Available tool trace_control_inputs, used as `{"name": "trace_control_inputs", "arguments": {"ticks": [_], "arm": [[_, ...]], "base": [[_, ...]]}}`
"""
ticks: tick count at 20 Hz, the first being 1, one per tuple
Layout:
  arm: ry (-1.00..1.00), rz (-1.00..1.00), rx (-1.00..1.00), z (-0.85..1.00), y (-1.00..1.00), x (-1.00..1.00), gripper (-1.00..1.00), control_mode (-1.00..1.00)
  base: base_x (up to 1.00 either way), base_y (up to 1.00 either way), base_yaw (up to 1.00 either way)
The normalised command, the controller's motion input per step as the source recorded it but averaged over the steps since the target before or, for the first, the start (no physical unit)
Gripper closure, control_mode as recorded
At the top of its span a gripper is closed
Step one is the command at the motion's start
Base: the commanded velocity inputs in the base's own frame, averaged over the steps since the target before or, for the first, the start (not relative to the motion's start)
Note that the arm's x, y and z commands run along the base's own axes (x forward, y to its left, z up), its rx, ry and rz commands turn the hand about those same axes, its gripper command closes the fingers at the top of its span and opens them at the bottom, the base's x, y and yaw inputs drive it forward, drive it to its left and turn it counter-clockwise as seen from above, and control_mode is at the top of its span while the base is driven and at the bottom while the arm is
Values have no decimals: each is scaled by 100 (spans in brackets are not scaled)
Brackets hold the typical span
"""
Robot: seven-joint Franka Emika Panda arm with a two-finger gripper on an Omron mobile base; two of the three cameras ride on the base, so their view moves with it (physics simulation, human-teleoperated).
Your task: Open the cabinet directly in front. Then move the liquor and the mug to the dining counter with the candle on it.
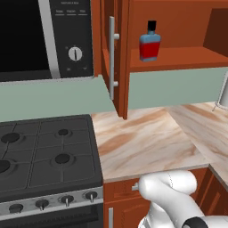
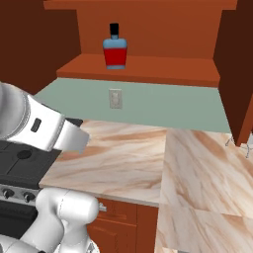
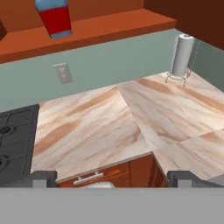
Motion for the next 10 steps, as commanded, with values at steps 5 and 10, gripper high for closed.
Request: {"name": "trace_control_inputs", "arguments": {"ticks": [5,10], "arm": [[-10,15,-3,31,6,21,-100,-100],[-15,19,-6,14,12,15,-100,-100]], "base": [[0,0,0],[0,0,0]]}}
